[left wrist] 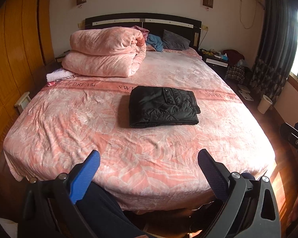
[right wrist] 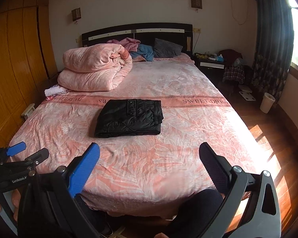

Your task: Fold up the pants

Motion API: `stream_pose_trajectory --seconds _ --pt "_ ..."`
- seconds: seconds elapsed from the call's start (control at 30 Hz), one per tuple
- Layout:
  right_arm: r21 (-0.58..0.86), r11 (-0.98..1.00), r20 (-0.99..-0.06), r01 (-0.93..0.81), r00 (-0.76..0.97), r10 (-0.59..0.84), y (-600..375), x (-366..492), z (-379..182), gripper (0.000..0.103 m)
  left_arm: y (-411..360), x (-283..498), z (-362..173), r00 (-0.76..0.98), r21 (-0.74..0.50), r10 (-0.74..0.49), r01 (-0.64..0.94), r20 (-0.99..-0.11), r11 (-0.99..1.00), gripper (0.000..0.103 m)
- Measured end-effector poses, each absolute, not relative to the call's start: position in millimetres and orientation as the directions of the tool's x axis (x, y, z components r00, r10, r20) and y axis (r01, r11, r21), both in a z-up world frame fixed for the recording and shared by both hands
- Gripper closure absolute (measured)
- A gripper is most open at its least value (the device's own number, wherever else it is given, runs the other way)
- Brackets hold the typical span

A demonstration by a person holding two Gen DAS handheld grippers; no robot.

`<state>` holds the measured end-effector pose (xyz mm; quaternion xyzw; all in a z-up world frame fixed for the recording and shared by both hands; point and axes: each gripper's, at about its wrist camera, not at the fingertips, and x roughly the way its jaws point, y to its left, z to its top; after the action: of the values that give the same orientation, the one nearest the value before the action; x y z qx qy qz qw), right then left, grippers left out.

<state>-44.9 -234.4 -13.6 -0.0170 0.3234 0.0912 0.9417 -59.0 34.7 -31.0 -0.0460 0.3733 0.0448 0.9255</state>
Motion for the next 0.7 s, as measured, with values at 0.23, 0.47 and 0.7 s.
stream_pose_trajectory --seconds 0.23,0.47,0.7 --pt "0.011 0.986 -0.605 -0.166 0.784 0.139 -231.8 -53.4 -10.2 0.003 33.3 -66.5 -26.2 0.720 -0.041 0.062 -0.125 -0.691 0.991 0.004" --pt "0.003 0.986 -0.606 -0.169 0.784 0.136 -227.2 -49.4 -10.5 0.003 30.4 -69.2 -24.1 0.724 -0.037 0.065 -0.124 -0.686 0.992 0.004" --pt "-0.005 0.984 -0.612 -0.179 0.778 0.139 -220.9 -45.8 -13.8 0.003 27.8 -68.4 -21.2 0.729 -0.030 0.078 -0.134 -0.681 0.991 0.004"
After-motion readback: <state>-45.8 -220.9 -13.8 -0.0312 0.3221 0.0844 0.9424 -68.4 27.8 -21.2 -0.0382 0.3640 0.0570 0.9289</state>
